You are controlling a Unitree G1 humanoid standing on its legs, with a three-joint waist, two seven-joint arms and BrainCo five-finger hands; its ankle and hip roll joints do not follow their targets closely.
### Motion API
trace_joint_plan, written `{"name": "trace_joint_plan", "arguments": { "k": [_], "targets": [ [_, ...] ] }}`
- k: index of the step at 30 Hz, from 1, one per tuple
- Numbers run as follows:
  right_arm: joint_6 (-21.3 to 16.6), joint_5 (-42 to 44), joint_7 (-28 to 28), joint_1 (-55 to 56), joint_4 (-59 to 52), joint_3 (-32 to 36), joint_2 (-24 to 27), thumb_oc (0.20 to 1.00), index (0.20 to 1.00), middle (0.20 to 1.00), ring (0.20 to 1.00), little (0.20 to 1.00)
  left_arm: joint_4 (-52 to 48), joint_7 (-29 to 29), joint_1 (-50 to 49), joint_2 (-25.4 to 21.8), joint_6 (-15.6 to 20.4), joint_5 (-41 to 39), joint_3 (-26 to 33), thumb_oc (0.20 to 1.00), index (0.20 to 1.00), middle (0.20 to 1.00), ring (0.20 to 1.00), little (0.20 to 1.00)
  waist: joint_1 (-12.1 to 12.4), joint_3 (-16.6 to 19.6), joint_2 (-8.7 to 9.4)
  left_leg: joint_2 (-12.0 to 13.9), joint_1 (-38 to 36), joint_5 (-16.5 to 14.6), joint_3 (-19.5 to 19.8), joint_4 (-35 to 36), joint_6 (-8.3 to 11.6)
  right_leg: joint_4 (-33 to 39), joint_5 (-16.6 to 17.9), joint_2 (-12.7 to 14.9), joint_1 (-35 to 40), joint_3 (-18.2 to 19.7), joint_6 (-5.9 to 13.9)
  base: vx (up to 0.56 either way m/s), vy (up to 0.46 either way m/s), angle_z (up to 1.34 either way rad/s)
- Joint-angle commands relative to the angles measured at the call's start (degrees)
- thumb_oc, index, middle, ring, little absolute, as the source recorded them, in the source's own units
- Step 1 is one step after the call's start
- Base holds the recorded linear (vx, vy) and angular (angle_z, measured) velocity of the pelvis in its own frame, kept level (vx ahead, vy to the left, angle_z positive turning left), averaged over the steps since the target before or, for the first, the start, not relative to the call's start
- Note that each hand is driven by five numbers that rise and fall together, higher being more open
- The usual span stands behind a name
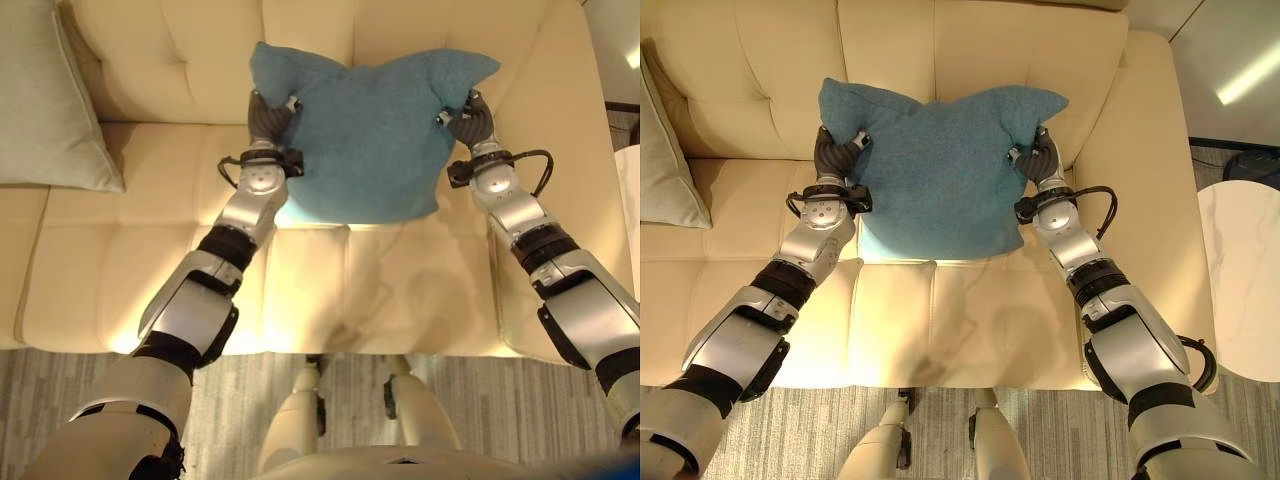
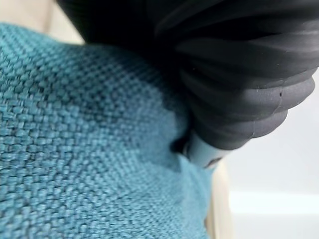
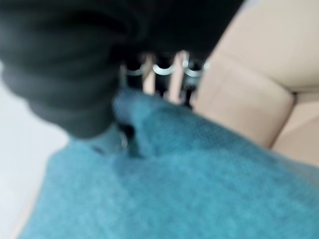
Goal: Pick up all the scattered cushions and arrange them neatly on the sofa.
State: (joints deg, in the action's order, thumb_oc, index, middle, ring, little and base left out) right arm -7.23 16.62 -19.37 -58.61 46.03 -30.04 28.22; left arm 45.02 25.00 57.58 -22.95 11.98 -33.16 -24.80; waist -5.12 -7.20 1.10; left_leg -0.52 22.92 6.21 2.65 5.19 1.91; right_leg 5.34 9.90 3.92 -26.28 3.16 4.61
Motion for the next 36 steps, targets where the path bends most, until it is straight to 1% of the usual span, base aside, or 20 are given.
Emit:
{"name": "trace_joint_plan", "arguments": {
  "k": [1, 12, 14, 15, 16, 17, 18, 19, 22, 23, 26, 28, 29, 31, 32, 34, 35, 36],
  "targets": [
    [-5.52, -0.33, 0.12, -9.17, -3.07, -1.56, -0.36, 0.200, 0.200, 0.200, 0.200, 0.200, -2.76, -1.88, 10.92, 1.19, 7.37, -0.17, -4.71, 0.200, 0.200, 0.200, 0.200, 0.200, 1.45, 2.17, -0.67, 0.51, -1.78, 0.01, -4.39, -0.19, 4.65, -0.34, -1.57, -0.04, 3.17, 1.09, 5.53, 0.00, 0.000, 0.00],
    [-4.45, 0.79, 1.96, -12.05, 6.25, -4.54, -0.45, 0.200, 0.200, 0.200, 0.200, 0.200, 4.46, -3.10, 12.61, 2.01, 5.90, -0.32, -6.17, 0.200, 0.200, 0.200, 0.200, 0.200, 1.89, 0.34, -0.83, 0.39, -0.35, 0.82, -4.09, -0.19, 4.81, -0.34, -1.06, -0.14, 1.77, 0.58, 5.32, 0.00, 0.000, 0.00],
    [-3.87, 0.02, 1.86, -13.04, 10.03, -5.35, -0.38, 0.200, 0.200, 0.200, 0.200, 0.200, 7.47, -3.15, 13.66, 1.57, 5.39, 0.17, -6.48, 0.200, 0.200, 0.200, 0.200, 0.200, 2.04, -0.05, -0.81, 0.43, 0.10, 1.03, -3.89, -0.19, 4.86, -0.34, -0.86, -0.14, 1.24, 0.52, 5.29, 0.00, 0.000, 0.00],
    [-3.56, -0.56, 1.92, -13.68, 11.67, -6.05, -0.47, 0.200, 0.200, 0.200, 0.200, 0.200, 8.74, -3.16, 14.37, 1.37, 5.29, 0.40, -6.83, 0.489, 0.489, 0.489, 0.489, 0.489, 2.10, -0.20, -0.75, 0.43, 0.29, 1.17, -3.79, -0.19, 4.89, -0.34, -0.78, -0.18, 1.05, 0.49, 5.28, 0.00, 0.000, 0.00],
    [-3.15, -1.32, 1.70, -14.36, 13.58, -6.64, -0.42, 0.489, 0.489, 0.489, 0.489, 0.489, 10.02, -3.02, 15.06, 1.14, 5.00, 0.69, -7.11, 0.937, 0.937, 0.937, 0.937, 0.937, 2.12, -0.32, -0.74, 0.44, 0.48, 1.25, -3.74, -0.19, 4.90, -0.34, -0.65, -0.19, 0.81, 0.51, 5.26, -0.02, -0.014, 0.05],
    [-2.25, -3.93, 0.77, -15.86, 17.16, -7.86, -0.17, 1.000, 1.000, 1.000, 1.000, 1.000, 12.03, -2.89, 16.46, 0.18, 4.76, 1.60, -7.44, 1.000, 1.000, 1.000, 1.000, 1.000, 2.19, -0.47, -0.73, 0.50, 0.79, 1.41, -3.68, -0.19, 4.88, -0.34, -0.47, -0.24, 0.46, 0.53, 5.26, -0.02, -0.006, 0.08],
    [-2.26, -3.93, 0.77, -15.87, 17.17, -7.87, -0.17, 1.000, 1.000, 1.000, 1.000, 1.000, 12.04, -2.89, 16.46, 0.18, 4.77, 1.59, -7.44, 1.000, 1.000, 1.000, 1.000, 1.000, 2.19, -0.47, -0.74, 0.50, 0.79, 1.41, -3.68, -0.19, 4.88, -0.34, -0.47, -0.24, 0.46, 0.53, 5.26, -0.02, -0.006, 0.10],
    [-1.35, -6.43, -0.40, -16.49, 19.55, -8.44, -0.14, 1.000, 1.000, 1.000, 1.000, 1.000, 13.59, -2.88, 17.07, -0.88, 4.48, 1.95, -7.48, 1.000, 1.000, 1.000, 1.000, 1.000, 2.25, -0.63, -0.69, 0.52, 0.95, 1.46, -3.73, -0.19, 4.87, -0.34, -0.44, -0.33, 0.24, 0.61, 5.24, -0.01, -0.002, 0.07],
    [-0.65, -8.43, -1.87, -16.53, 21.01, -8.22, -0.44, 1.000, 1.000, 1.000, 1.000, 1.000, 15.37, -2.83, 17.06, -2.06, 4.10, 2.16, -6.69, 1.000, 1.000, 1.000, 1.000, 1.000, 2.22, -0.82, -0.68, 0.56, 0.84, 1.41, -3.84, -0.19, 4.83, -0.34, -0.42, -0.45, 0.28, 0.76, 5.29, 0.00, 0.000, 0.01],
    [0.12, -9.82, -2.62, -16.48, 22.08, -8.57, -0.75, 1.000, 1.000, 1.000, 1.000, 1.000, 16.42, -2.86, 16.92, -3.35, 3.97, 2.50, -6.32, 1.000, 1.000, 1.000, 1.000, 1.000, 2.20, -0.94, -0.59, 0.59, 0.53, 1.32, -4.01, -0.19, 4.87, -0.34, -0.53, -0.50, 0.53, 0.91, 5.27, 0.00, 0.000, 0.00],
    [0.85, -10.38, -4.40, -15.97, 23.11, -7.25, -0.29, 1.000, 1.000, 1.000, 1.000, 1.000, 17.60, -2.56, 16.28, -6.69, 3.96, 2.78, -5.01, 1.000, 1.000, 1.000, 1.000, 1.000, 2.51, -1.01, -0.70, 0.38, -0.26, 1.09, -4.10, -0.19, 4.92, -0.34, -0.79, -0.43, 1.14, 1.30, 5.23, 0.00, -0.010, -0.05],
    [1.14, -10.25, -4.81, -16.01, 22.70, -6.98, 0.06, 1.000, 1.000, 1.000, 1.000, 1.000, 17.14, -2.15, 16.28, -7.29, 4.00, 3.02, -4.92, 1.000, 1.000, 1.000, 1.000, 1.000, 2.53, -1.03, -0.74, 0.36, -0.53, 1.03, -4.08, -0.19, 4.91, -0.34, -0.87, -0.43, 1.40, 1.36, 5.21, 0.00, 0.003, -0.04],
    [1.14, -10.32, -5.61, -15.55, 22.46, -5.89, 1.08, 1.000, 1.000, 1.000, 1.000, 1.000, 17.50, -1.80, 15.76, -8.59, 3.99, 3.24, -4.11, 1.000, 1.000, 1.000, 1.000, 1.000, 2.40, -0.93, -0.95, 0.33, -0.90, 0.97, -4.15, -0.19, 4.94, -0.34, -0.96, -0.41, 1.69, 1.44, 5.24, 0.00, 0.000, 0.00],
    [1.24, -10.14, -5.81, -15.39, 22.46, -5.54, 1.55, 1.000, 1.000, 1.000, 1.000, 1.000, 17.88, -1.77, 15.78, -9.07, 4.08, 3.21, -4.06, 1.000, 1.000, 1.000, 1.000, 1.000, 2.30, -0.86, -1.03, 0.36, -1.11, 0.90, -4.13, -0.19, 4.96, -0.34, -1.06, -0.41, 1.90, 1.44, 5.25, 0.00, 0.000, 0.00],
    [1.25, -9.70, -6.06, -15.43, 22.51, -4.96, 2.49, 1.000, 1.000, 1.000, 1.000, 1.000, 18.02, -1.81, 15.89, -10.02, 4.07, 3.22, -3.88, 1.000, 1.000, 1.000, 1.000, 1.000, 2.23, -0.69, -1.15, 0.35, -1.29, 0.82, -4.23, -0.19, 5.00, -0.34, -1.13, -0.38, 1.99, 1.44, 5.26, 0.00, 0.000, 0.00],
    [0.59, -7.30, -5.97, -14.72, 21.32, -3.23, 4.57, 1.000, 1.000, 1.000, 1.000, 1.000, 18.17, -1.99, 15.60, -12.19, 4.01, 3.26, -3.29, 1.000, 1.000, 1.000, 1.000, 1.000, 1.99, -0.23, -1.29, 0.39, -1.71, 0.67, -4.37, -0.19, 5.05, -0.34, -1.30, -0.36, 2.37, 1.47, 5.30, 0.00, 0.000, 0.00],
    [0.13, -6.10, -6.08, -13.62, 19.85, -2.02, 6.36, 1.000, 1.000, 1.000, 1.000, 1.000, 16.17, -2.00, 14.83, -13.77, 4.40, 2.88, -2.66, 1.000, 1.000, 1.000, 1.000, 1.000, 1.92, 0.09, -1.36, 0.41, -2.08, 0.48, -4.50, -0.19, 5.03, -0.34, -1.46, -0.32, 2.69, 1.44, 5.35, 0.00, 0.000, 0.00],
    [-0.12, -5.28, -5.75, -12.76, 18.57, -1.29, 7.11, 1.000, 1.000, 1.000, 1.000, 1.000, 14.90, -2.11, 13.93, -14.40, 4.59, 2.78, -2.17, 1.000, 1.000, 1.000, 1.000, 1.000, 1.87, 0.20, -1.37, 0.40, -2.32, 0.38, -4.51, -0.19, 5.03, -0.34, -1.51, -0.31, 2.91, 1.44, 5.34, 0.00, 0.000, 0.00]
  ]
}}
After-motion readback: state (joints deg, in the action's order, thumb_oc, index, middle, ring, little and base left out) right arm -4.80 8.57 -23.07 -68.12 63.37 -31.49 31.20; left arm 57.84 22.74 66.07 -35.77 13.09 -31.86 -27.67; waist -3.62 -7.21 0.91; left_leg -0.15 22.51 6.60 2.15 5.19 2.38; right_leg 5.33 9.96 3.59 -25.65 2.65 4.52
